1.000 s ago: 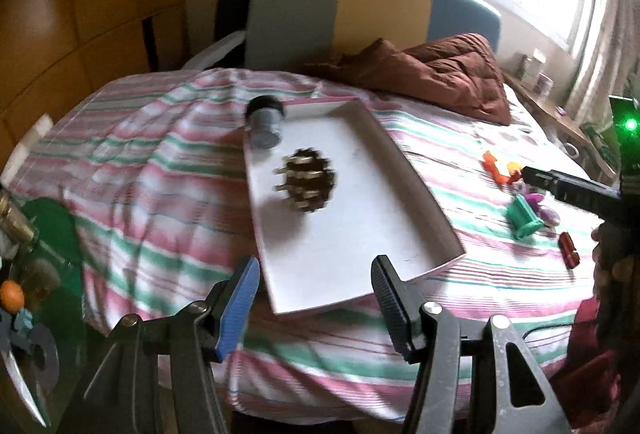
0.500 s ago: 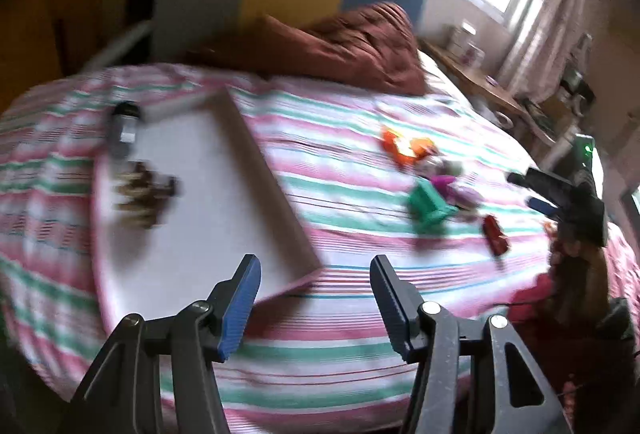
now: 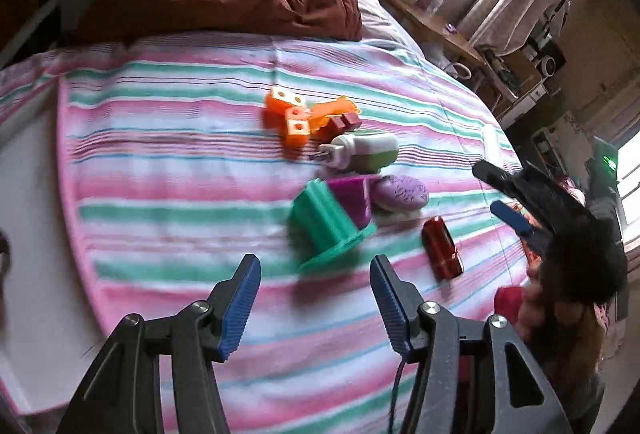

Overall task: Organize rigid objects
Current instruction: 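Reach the left gripper to the green stand and grasp it, then lift the green stand with the left gripper while the right gripper grasps the red cylinder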

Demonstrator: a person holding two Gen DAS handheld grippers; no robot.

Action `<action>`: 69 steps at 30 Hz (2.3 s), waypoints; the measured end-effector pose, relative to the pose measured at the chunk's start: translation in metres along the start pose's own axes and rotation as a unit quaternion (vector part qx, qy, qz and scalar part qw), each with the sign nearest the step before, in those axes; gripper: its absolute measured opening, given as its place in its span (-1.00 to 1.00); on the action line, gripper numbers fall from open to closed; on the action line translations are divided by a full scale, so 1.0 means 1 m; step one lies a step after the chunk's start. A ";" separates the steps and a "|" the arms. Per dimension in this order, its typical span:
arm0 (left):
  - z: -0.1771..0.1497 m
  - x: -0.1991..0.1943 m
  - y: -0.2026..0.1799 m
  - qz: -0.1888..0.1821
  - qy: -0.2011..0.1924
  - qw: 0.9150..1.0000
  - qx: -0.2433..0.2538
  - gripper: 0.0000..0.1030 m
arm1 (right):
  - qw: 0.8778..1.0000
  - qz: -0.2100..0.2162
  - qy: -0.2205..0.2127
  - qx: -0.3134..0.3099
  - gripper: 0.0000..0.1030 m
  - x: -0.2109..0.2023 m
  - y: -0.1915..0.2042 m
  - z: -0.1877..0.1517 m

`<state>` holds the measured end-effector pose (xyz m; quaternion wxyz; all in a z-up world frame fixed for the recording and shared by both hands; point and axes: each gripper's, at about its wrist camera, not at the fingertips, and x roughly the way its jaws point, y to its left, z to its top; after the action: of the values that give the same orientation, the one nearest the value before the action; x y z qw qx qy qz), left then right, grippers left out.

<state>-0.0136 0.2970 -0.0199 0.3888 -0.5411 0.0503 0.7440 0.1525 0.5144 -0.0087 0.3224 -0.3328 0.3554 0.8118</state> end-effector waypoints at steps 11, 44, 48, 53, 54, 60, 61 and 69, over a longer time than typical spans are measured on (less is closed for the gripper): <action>0.026 0.064 -0.009 0.026 0.040 0.999 -0.011 0.12 | 1.000 0.025 0.009 0.003 0.52 0.002 0.002 0.001; -0.047 0.030 0.019 0.028 0.002 0.999 0.037 -0.42 | 0.980 -0.054 0.169 -0.091 0.28 0.062 0.019 -0.030; -0.048 0.030 0.021 0.021 -0.002 0.999 0.030 -0.41 | 0.969 -0.105 0.166 -0.148 -0.32 0.064 0.031 -0.040; -0.047 0.031 0.025 0.005 -0.005 1.000 0.021 -0.39 | 0.968 -0.049 0.168 -0.179 -0.50 0.060 0.046 -0.049; -0.048 0.032 0.025 0.005 -0.006 1.000 0.026 -0.39 | 0.966 -0.040 0.172 -0.186 -0.50 0.061 0.050 -0.052; -0.051 0.031 0.019 0.015 -0.015 0.999 0.046 -0.42 | 0.956 -0.040 0.184 -0.225 -0.47 0.067 0.058 -0.063; -0.051 0.031 0.018 0.016 -0.016 0.999 0.048 -0.42 | 0.956 -0.040 0.183 -0.226 -0.48 0.066 0.057 -0.063; -0.059 0.012 0.016 0.003 -0.027 0.998 0.058 -0.42 | 0.944 -0.067 0.162 -0.281 -0.49 0.065 0.066 -0.074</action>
<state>0.0197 0.2629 -0.0600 0.4183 -0.4974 0.0851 0.7552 0.0887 0.4389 -0.0734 0.2073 -0.5601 0.1378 0.7902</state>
